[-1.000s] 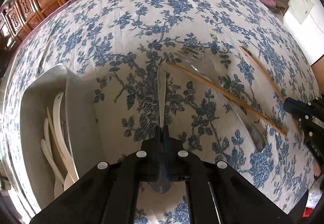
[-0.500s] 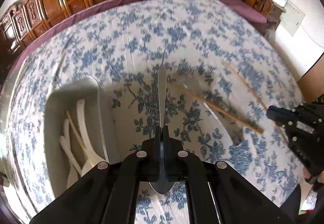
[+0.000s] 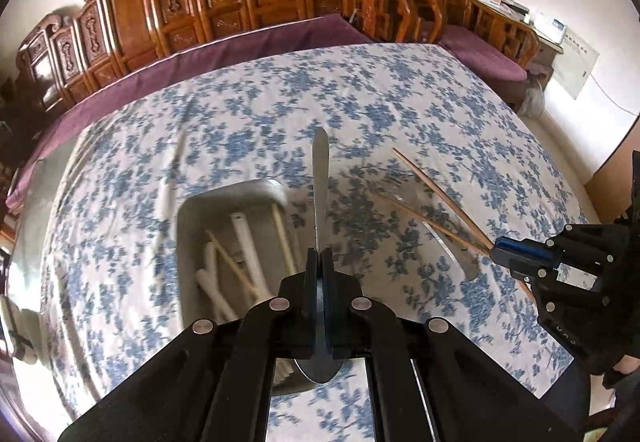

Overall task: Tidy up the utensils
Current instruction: 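Lower the steel spoon into the tray with the left tool while the right tool drops the chopstick there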

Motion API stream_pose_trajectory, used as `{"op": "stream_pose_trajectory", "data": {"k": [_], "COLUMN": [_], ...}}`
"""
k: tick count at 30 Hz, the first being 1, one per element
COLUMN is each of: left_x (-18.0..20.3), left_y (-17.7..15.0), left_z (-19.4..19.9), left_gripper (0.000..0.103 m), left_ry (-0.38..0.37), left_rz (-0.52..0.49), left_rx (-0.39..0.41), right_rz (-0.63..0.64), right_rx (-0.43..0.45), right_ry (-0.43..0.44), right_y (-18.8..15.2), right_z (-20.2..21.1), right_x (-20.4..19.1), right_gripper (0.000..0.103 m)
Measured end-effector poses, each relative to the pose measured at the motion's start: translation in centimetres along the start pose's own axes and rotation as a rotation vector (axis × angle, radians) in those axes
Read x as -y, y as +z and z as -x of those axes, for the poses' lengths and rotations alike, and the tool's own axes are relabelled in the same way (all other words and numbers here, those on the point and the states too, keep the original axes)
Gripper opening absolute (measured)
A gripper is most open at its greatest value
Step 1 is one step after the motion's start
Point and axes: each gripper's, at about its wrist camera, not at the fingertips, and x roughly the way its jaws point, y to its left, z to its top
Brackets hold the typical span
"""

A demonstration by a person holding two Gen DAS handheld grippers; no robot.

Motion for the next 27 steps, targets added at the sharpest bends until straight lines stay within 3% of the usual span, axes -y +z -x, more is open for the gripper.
{"op": "stream_pose_trajectory", "data": {"k": [10, 27], "left_x": [-4.8, -7.8], "left_y": [-2.2, -4.8], "left_z": [-1.9, -4.4], "left_gripper": [0.001, 0.002], "left_ry": [0.024, -0.005], "left_rz": [0.065, 0.130], "left_rx": [-0.039, -0.100], "right_rz": [0.025, 0.049], "right_rx": [0.005, -0.029], "right_ry": [0.054, 0.081], "right_y": [1.7, 2.7], "right_z": [-0.8, -2.9], "right_x": [-4.5, -8.3], "right_gripper": [0.006, 0.006]}}
